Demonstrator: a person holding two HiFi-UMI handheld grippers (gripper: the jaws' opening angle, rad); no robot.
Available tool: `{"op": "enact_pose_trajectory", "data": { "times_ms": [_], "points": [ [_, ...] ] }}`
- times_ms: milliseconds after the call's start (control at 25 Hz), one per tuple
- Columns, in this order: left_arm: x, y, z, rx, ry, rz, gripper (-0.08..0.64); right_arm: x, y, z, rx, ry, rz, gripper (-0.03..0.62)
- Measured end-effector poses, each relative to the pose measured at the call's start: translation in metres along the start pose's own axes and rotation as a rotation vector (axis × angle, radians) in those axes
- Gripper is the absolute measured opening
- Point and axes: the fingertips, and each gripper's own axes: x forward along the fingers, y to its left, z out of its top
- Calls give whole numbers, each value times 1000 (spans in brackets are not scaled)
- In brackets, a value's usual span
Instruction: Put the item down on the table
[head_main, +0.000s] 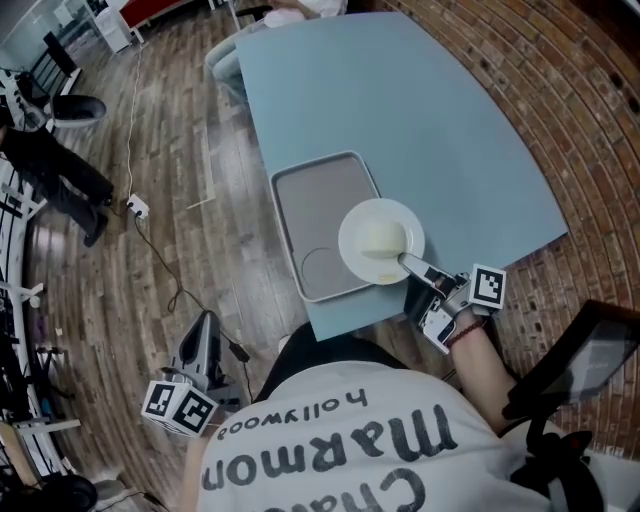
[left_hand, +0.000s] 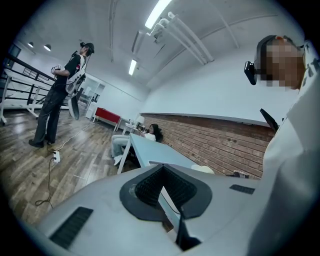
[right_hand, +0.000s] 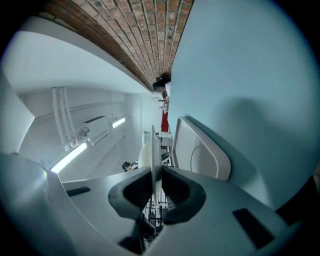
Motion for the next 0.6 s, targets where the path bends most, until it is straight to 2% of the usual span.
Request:
{"op": "enact_pose_trajectory", "data": {
  "times_ms": [320,600],
  "points": [
    [6,10,0,-10,12,-6,4,10,-10,4,3,0,-41,38],
    [36,24,15,-15,2,-53,5,28,-14,14,5,-13,-81,38]
  ]
}}
